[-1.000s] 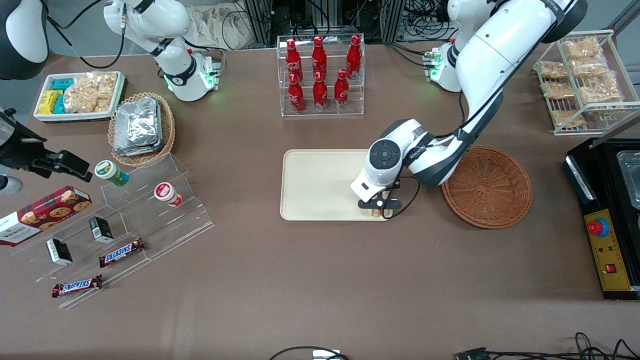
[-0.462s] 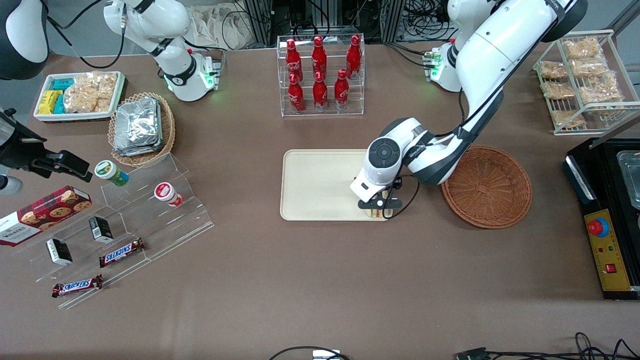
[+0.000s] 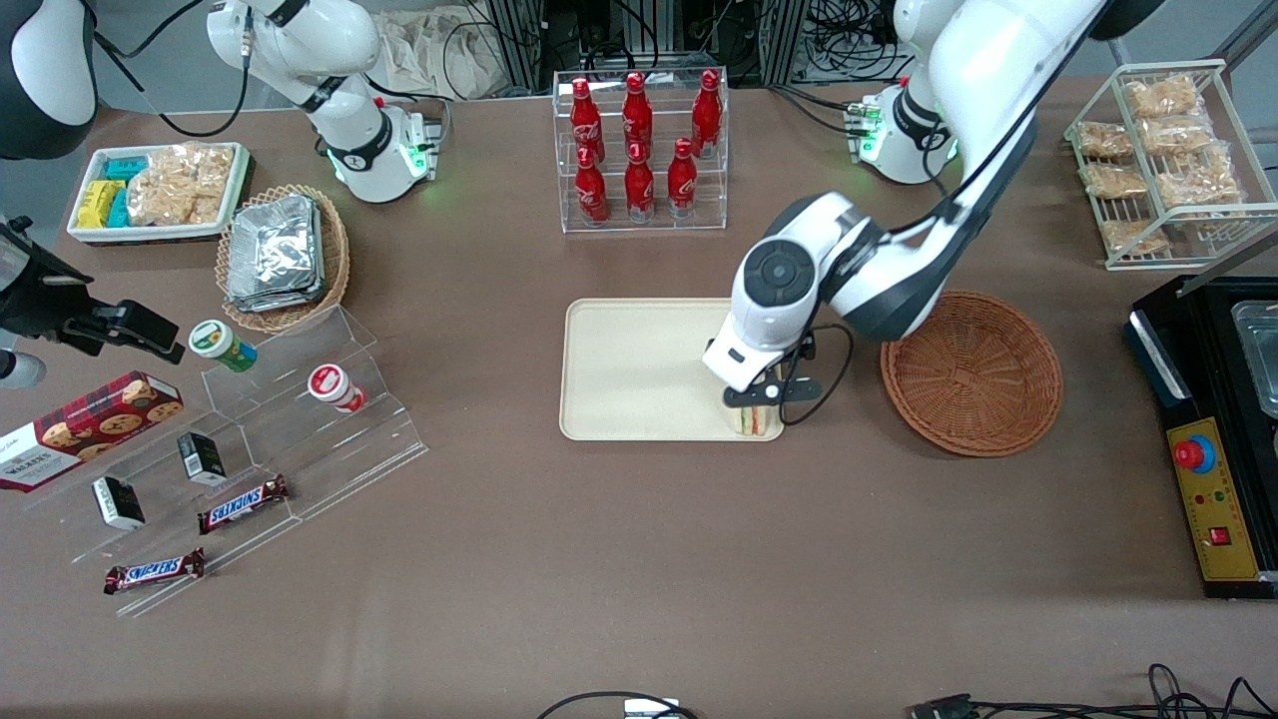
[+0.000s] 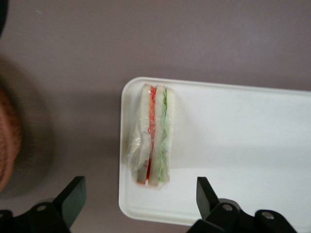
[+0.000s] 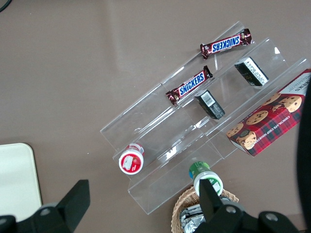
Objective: Place sandwich from basket to tray
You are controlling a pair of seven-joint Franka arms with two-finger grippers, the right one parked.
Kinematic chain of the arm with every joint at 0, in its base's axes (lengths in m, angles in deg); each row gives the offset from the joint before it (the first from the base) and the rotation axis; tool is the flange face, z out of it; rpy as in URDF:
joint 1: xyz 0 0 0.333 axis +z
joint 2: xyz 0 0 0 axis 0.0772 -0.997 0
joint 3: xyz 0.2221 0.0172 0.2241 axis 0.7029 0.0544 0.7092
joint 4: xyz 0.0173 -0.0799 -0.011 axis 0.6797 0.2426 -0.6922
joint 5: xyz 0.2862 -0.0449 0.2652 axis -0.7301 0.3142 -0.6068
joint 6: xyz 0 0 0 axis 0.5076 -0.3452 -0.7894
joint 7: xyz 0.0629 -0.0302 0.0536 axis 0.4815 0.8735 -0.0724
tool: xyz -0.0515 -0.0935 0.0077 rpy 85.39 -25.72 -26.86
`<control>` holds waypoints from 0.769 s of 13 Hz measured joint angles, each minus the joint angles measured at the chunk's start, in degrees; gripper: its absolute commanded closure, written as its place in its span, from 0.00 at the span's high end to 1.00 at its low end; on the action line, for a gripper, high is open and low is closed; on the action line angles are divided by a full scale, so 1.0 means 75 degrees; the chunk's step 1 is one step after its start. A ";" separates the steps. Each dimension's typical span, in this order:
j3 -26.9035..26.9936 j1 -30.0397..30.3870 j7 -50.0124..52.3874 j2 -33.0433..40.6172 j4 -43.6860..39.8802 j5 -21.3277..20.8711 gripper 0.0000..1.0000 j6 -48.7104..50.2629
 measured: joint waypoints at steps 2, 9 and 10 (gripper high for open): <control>0.0280 0.0091 -0.0481 0.0997 -0.0395 0.0397 1.00 0.1064; 0.3506 0.0099 -0.3816 0.3782 0.0448 0.1800 1.00 0.1924; 0.3907 0.0101 -0.4205 0.3927 0.0544 0.1825 1.00 0.2019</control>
